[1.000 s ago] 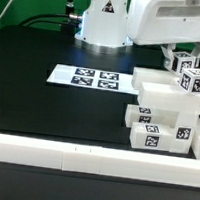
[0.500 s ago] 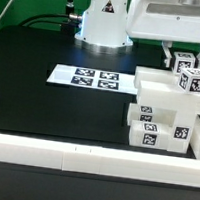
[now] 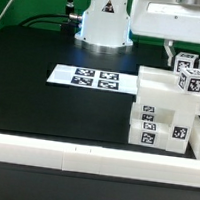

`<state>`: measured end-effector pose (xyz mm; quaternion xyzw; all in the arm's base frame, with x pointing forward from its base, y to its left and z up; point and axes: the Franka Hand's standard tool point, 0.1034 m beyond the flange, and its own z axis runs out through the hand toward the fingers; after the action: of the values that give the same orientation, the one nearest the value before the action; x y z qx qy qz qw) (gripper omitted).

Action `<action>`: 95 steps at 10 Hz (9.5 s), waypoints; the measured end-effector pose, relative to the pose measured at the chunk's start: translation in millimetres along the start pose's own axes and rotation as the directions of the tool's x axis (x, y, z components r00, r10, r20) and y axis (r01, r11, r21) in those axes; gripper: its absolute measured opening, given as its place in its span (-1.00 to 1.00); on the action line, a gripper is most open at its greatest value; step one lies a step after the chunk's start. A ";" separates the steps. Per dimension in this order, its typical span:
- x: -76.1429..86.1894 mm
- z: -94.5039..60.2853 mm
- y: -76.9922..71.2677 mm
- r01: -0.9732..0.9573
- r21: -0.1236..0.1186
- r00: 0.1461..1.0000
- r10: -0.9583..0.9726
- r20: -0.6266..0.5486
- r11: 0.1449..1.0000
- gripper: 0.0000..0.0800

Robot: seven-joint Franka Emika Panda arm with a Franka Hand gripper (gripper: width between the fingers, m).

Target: Assemble chair

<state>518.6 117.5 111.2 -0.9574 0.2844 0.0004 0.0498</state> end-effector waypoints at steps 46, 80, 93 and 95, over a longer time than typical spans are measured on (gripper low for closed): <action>5.4 -6.3 0.0 -0.500 0.052 0.866 0.497 0.059 0.864 -0.28; 2.2 -6.5 -3.6 -0.080 -0.021 0.996 0.080 0.032 0.997 -0.29; -2.6 -5.5 -8.6 -0.214 -0.013 0.976 0.214 0.046 0.977 0.62; -4.9 -4.9 -6.8 -0.023 -0.029 0.998 0.025 0.058 0.999 0.62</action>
Offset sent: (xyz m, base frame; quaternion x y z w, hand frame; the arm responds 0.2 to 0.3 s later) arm -0.0159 -0.0053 0.0005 0.0001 -0.0046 0.3034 0.9529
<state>518.0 125.3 116.9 -0.9541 0.2943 0.0330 0.0442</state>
